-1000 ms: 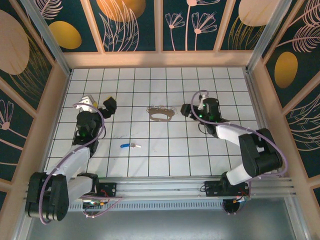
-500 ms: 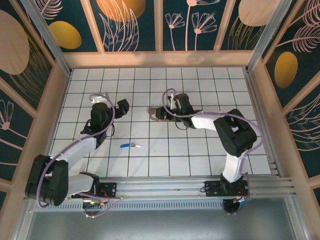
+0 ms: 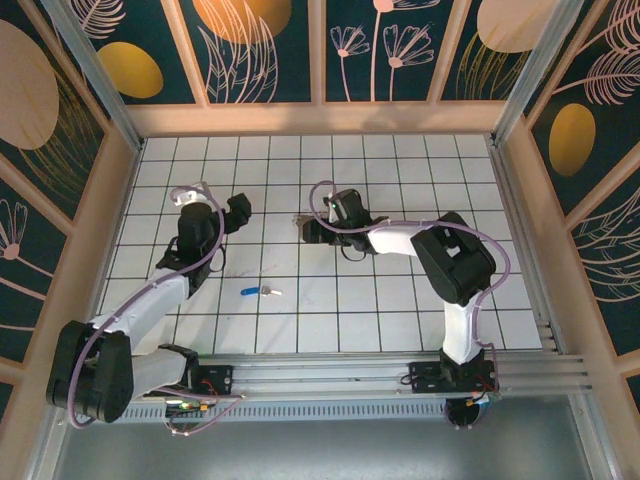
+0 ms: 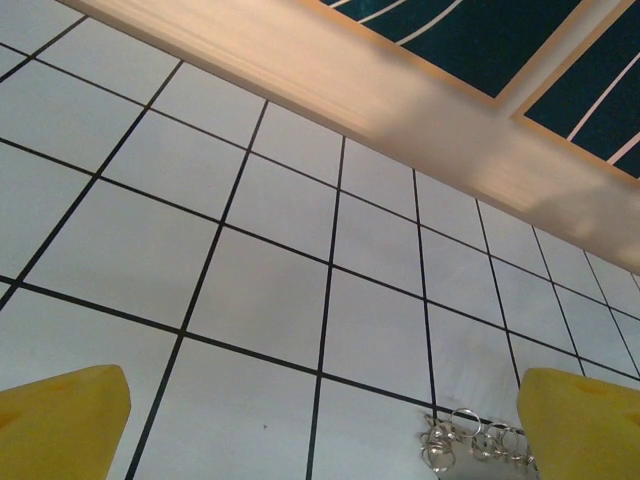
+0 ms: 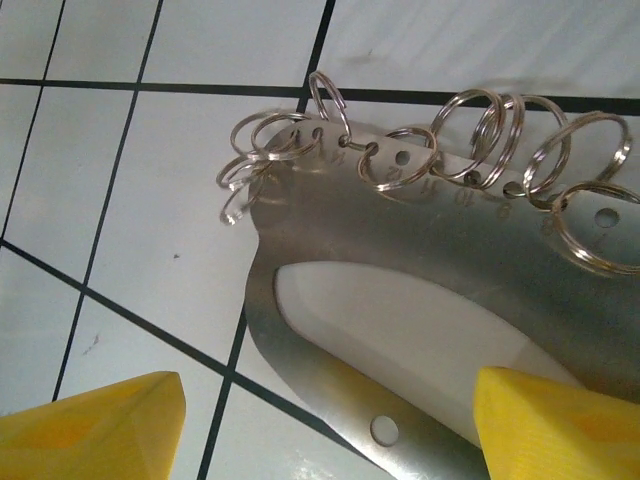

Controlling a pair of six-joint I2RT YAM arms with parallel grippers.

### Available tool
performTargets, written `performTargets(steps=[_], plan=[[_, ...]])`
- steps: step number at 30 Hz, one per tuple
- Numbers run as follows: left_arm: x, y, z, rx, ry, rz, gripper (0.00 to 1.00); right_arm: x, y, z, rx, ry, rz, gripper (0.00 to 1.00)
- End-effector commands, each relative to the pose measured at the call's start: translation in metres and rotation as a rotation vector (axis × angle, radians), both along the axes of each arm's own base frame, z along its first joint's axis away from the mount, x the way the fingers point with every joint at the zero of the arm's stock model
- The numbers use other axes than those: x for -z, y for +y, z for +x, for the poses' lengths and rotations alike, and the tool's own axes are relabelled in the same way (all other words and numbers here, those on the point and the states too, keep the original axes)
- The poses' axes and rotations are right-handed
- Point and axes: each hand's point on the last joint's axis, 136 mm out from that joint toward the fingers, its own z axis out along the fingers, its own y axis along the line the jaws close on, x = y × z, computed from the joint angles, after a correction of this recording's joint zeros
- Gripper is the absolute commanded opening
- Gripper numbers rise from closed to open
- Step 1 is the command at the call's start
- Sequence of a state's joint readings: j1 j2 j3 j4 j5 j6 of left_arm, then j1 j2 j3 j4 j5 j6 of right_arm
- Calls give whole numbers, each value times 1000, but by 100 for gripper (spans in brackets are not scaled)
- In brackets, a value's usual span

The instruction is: Put the keys on the keyring

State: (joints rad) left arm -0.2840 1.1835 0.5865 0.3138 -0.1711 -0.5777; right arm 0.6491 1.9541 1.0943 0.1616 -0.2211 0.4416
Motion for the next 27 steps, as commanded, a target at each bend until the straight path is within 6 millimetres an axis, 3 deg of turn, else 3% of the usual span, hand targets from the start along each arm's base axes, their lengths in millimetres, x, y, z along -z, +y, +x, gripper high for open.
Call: performTargets(steps=[1, 11, 17, 19, 22, 27], plan=[[-12, 9, -3, -51, -8, 4, 99, 11, 0, 0, -5, 7, -71, 77], [-37, -3, -13, 15, -40, -72, 99, 30, 14, -24, -45, 69, -122, 75], [-48, -23, -16, 134, -81, -98, 99, 26, 40, -50, -101, 106, -69, 74], [-49, -27, -16, 157, -91, -106, 99, 17, 50, -56, -119, 102, -52, 74], [-48, -30, -17, 177, -87, -108, 99, -14, 59, -58, -143, 61, 6, 74], [-50, -39, -23, 233, -101, -138, 98, -72, 42, -47, -108, -66, 27, 75]])
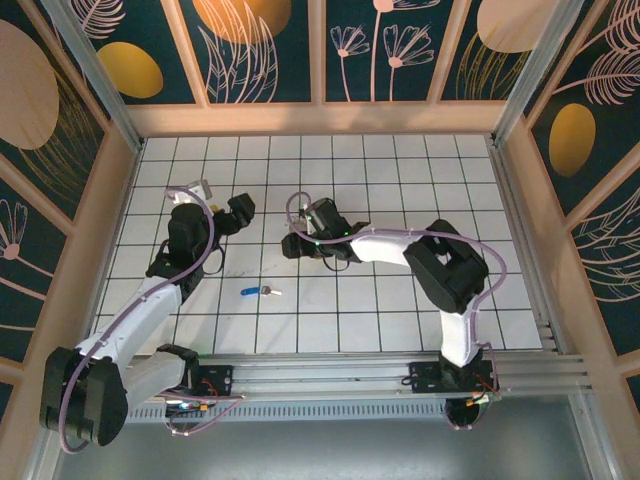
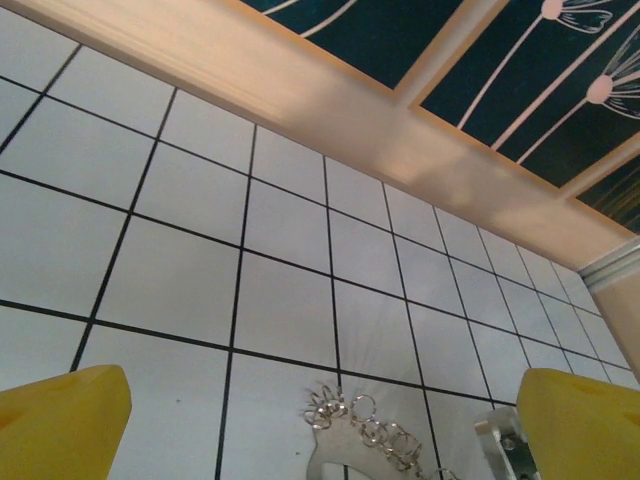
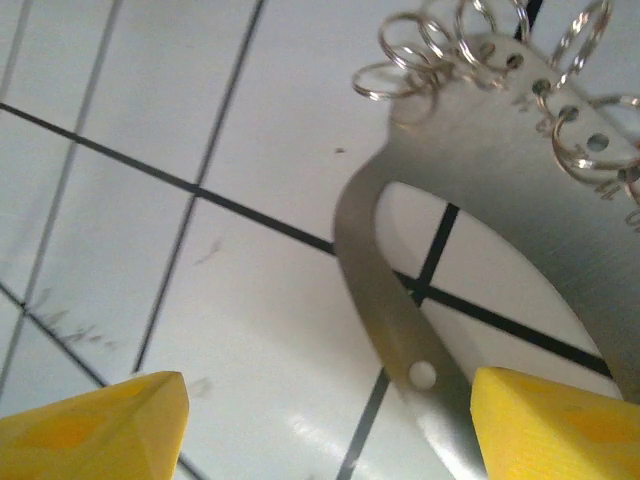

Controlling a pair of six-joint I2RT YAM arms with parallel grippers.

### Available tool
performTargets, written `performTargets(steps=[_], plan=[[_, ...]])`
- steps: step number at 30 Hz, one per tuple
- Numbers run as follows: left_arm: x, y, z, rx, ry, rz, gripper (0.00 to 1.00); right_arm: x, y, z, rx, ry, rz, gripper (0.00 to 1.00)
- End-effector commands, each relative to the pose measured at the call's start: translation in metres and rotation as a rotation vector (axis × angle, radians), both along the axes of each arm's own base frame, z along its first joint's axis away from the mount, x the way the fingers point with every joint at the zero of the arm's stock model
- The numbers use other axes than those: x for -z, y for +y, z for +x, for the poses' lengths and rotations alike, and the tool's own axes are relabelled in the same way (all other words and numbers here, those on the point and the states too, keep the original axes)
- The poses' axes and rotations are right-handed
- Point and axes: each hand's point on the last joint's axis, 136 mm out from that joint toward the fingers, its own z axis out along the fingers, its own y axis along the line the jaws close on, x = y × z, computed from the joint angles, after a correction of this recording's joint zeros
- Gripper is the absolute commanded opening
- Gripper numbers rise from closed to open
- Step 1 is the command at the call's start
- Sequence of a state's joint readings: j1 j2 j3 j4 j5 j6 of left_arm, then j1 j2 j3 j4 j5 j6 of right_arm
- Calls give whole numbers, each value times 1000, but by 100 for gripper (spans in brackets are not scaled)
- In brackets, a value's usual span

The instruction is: Put the keys on the keyring

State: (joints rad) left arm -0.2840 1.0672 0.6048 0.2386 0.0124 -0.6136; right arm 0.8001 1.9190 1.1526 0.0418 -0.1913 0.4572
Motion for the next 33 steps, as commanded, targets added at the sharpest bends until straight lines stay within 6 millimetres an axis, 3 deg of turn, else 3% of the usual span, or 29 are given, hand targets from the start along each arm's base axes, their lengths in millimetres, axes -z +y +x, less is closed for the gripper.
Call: performTargets(steps=[1, 3, 7, 12, 15, 20, 26, 33], plan=[[-18, -15, -5, 82, -75, -47, 98, -61, -13, 6, 21, -96, 59, 75], [-17, -18, -10, 103, -79, -82, 97, -68, -31, 11, 57, -134, 46, 76], [-7, -25, -17, 136, -57, -133, 95, -61, -72, 17, 125, -144, 34, 77], [10, -38, -28, 166, -18, -165, 94, -29, -121, 10, 192, -112, 38, 75], [19, -51, -33, 181, 8, -171, 94, -12, -135, 3, 193, -93, 46, 71], [32, -74, -38, 212, 36, -173, 94, 3, -130, -5, 149, -77, 69, 67], [41, -97, -37, 246, 63, -153, 94, 13, -118, 0, 126, -46, 99, 65], [42, -109, -36, 261, 68, -137, 95, 16, -109, 6, 120, -29, 128, 64]])
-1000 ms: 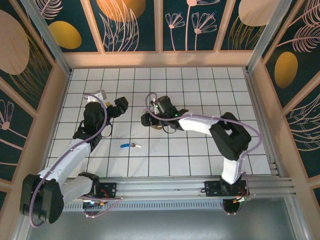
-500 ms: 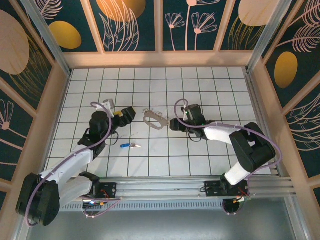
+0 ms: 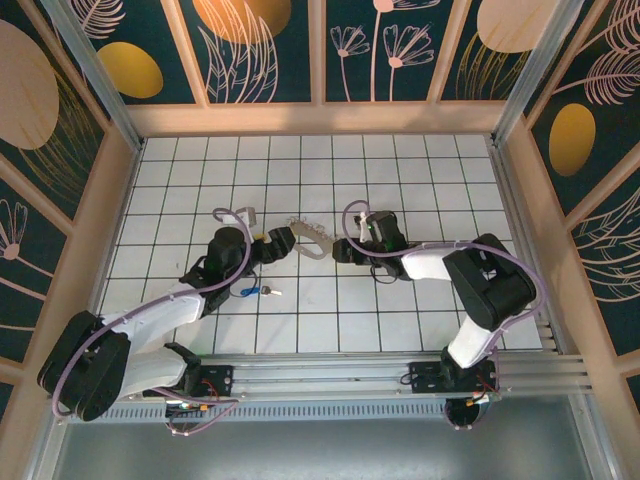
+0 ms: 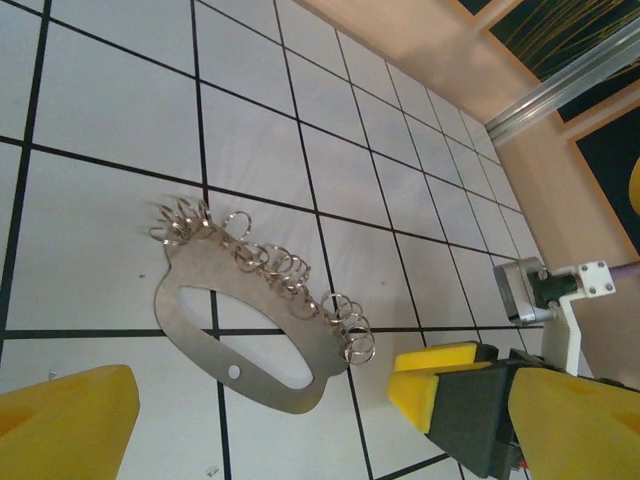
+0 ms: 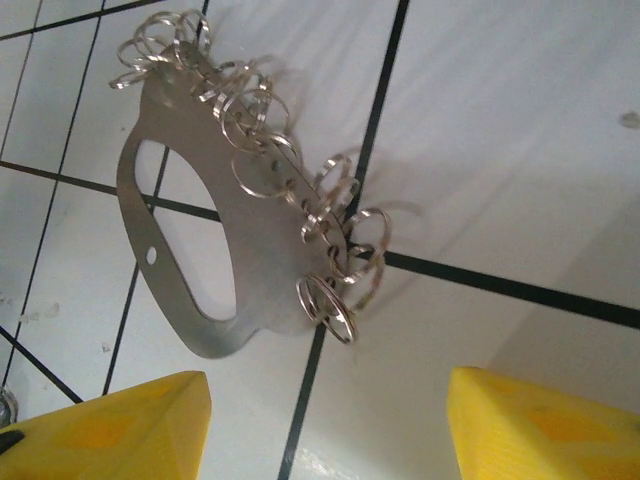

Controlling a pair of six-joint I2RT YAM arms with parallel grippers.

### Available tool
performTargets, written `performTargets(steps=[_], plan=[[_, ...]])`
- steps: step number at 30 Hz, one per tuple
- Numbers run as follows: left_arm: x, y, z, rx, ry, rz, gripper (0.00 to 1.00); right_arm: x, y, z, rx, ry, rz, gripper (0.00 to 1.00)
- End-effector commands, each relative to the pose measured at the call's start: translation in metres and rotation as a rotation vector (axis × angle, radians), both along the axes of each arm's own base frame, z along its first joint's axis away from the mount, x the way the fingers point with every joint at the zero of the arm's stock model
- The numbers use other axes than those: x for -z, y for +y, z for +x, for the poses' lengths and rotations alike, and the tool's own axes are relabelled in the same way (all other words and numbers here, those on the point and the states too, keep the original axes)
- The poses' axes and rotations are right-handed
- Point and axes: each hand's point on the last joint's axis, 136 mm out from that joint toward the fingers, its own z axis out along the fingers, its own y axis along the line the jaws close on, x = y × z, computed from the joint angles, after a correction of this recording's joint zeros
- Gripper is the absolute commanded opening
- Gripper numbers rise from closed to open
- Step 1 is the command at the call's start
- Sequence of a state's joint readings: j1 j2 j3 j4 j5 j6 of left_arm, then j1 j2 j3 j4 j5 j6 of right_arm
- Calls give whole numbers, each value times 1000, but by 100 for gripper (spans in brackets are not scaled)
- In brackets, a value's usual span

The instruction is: Put the keys on the keyring

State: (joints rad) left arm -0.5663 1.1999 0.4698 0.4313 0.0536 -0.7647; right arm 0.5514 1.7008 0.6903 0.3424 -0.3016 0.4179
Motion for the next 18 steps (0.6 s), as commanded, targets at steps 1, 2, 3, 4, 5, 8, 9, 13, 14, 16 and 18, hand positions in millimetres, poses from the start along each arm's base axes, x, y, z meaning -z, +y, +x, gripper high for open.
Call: performTargets(steps=[1, 2, 3, 4, 5, 8, 9, 13, 14, 16, 18], plan=[[-23, -7, 10, -14, -62, -33, 95, -6, 12, 7, -23, -11, 50, 64], [-22, -8, 10, -12, -60, -32, 95, -6, 14, 7, -26, -9, 55, 64], [-21, -9, 10, -11, -58, -32, 96, -7, 14, 7, -26, -9, 59, 63], [-21, -9, 10, -10, -58, -30, 96, -8, 16, 8, -28, -9, 66, 63], [-20, -10, 10, -10, -55, -31, 96, -8, 16, 8, -28, -8, 67, 63], [-19, -9, 10, -13, -53, -30, 96, -9, 20, 8, -36, -12, 68, 63], [-18, -9, 10, -14, -51, -29, 96, -10, 21, 7, -38, -12, 70, 62], [-19, -9, 10, -14, -53, -28, 96, -11, 26, 6, -51, -14, 72, 62], [-19, -8, 10, -15, -54, -27, 96, -11, 27, 5, -56, -13, 72, 61], [-19, -8, 9, -15, -55, -27, 97, -13, 31, 3, -64, -15, 73, 60], [-19, -8, 9, -16, -56, -28, 97, -13, 33, 1, -72, -16, 74, 59]])
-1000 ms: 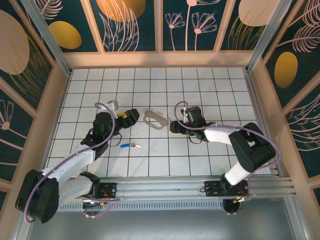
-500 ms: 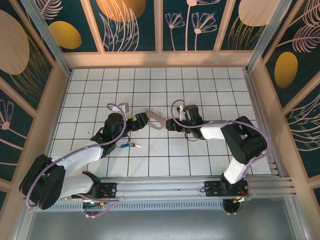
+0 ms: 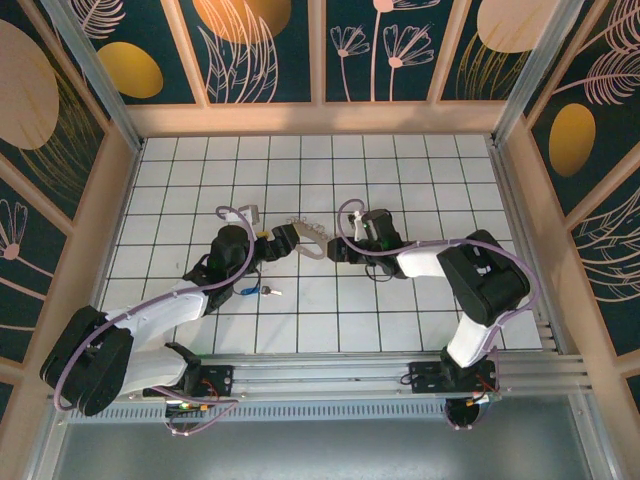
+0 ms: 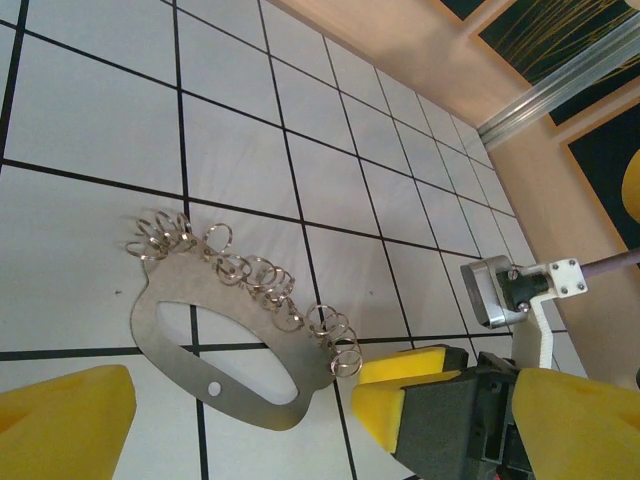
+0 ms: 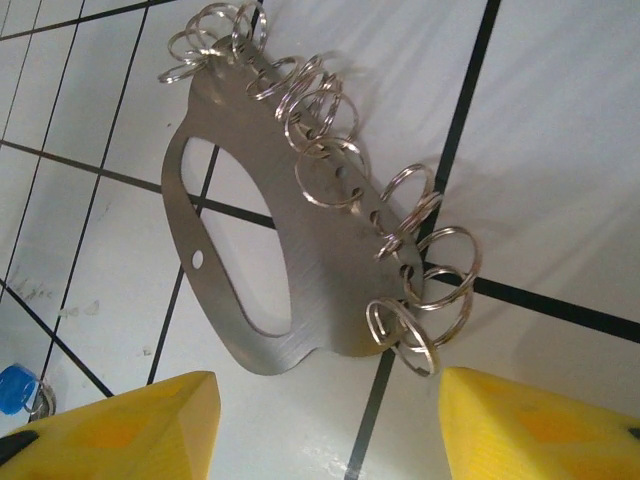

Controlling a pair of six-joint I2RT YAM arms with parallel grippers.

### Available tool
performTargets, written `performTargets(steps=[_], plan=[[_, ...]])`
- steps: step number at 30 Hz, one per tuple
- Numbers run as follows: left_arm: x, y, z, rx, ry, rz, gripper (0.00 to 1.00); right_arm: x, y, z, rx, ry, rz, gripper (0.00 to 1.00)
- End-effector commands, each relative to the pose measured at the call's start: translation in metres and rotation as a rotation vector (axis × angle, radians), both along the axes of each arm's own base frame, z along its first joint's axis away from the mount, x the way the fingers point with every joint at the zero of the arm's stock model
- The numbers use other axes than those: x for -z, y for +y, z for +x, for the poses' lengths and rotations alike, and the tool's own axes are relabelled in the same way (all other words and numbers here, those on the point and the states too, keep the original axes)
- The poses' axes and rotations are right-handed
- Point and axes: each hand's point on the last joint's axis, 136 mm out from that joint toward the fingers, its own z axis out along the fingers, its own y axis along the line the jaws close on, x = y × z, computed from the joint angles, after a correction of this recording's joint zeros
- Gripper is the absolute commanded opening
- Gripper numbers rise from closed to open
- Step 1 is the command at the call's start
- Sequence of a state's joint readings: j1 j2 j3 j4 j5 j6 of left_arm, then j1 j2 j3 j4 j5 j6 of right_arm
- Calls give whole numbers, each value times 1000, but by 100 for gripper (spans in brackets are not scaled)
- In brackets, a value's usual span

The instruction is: Put the keys on the keyring

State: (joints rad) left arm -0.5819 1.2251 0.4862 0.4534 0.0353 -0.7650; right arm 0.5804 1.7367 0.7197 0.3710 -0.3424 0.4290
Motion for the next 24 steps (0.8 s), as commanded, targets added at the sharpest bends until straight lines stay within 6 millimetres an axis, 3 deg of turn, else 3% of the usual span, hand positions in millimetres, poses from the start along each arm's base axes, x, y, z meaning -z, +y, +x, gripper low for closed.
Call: performTargets(steps=[1, 11, 24], plan=[[-14, -1, 5, -16, -39, -25, 97, -11, 14, 2, -24, -19, 34, 59], [-13, -1, 4, -14, -40, -27, 98, -9, 16, -6, -29, -18, 16, 58], [-12, -2, 3, -11, -41, -30, 99, -1, 10, 8, -5, -45, -77, 56]])
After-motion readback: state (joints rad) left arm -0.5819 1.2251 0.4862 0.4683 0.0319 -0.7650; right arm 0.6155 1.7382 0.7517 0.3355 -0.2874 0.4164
